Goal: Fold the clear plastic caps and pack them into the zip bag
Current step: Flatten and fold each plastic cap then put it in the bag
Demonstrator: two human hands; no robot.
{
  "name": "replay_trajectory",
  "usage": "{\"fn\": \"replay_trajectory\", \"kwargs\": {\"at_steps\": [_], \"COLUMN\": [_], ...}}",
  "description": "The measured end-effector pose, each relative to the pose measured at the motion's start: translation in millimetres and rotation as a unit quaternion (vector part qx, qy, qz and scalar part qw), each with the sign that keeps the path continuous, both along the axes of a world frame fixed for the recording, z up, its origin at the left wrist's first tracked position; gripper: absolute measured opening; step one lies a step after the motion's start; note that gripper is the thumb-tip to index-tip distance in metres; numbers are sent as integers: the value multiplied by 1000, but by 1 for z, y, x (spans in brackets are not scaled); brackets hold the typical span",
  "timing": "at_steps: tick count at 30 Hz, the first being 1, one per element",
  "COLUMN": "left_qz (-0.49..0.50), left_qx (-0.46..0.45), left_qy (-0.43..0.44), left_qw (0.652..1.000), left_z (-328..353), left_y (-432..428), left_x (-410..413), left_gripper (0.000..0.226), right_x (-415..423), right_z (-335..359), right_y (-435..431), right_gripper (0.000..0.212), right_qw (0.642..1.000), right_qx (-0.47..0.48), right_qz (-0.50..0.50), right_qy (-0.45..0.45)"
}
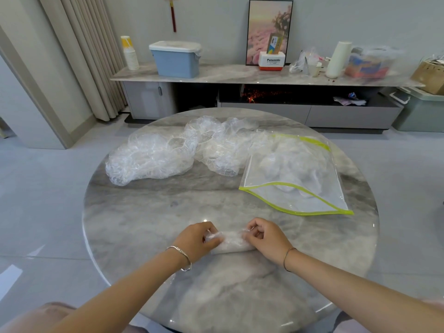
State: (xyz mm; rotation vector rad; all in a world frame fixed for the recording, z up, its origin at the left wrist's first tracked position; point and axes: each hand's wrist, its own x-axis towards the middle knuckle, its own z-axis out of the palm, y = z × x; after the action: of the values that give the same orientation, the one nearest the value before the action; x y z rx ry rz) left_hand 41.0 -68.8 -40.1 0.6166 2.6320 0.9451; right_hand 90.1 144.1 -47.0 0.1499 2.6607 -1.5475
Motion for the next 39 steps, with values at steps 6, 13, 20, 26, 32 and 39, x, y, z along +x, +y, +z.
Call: {"fn": "replay_trajectory", "kwargs": {"at_steps": [6,13,20,26,32,39], "left_qz": [-82,-249,-190,-175,-181,-71], "left_qx": [-39,-89,-150,-171,-134,-78], "left_qy": [187,298,154,49,38,78], "left_qw": [978,917,958,968,974,991], "left_z": [1,-2,17,22,15,8], "left_y": [-1,-5,3,0,-4,3], "left_x": [-1,-2,12,7,6,3], "left_gripper": [44,29,54,56,60,21], "right_x": [-5,-4,8,19,11,-2], "right_z": [2,5,17,2,-3,3], "right_y": [-1,-1,5,3,-7,-17], "right_gripper": [22,24,29,39,33,13], "right_qw": [999,997,895,857,879,956], "right_qx": [40,77,308,362,358,236], "right_qz": [-18,-12,157,257,206,125], "right_qy": [-24,6,280,263,238,125]}}
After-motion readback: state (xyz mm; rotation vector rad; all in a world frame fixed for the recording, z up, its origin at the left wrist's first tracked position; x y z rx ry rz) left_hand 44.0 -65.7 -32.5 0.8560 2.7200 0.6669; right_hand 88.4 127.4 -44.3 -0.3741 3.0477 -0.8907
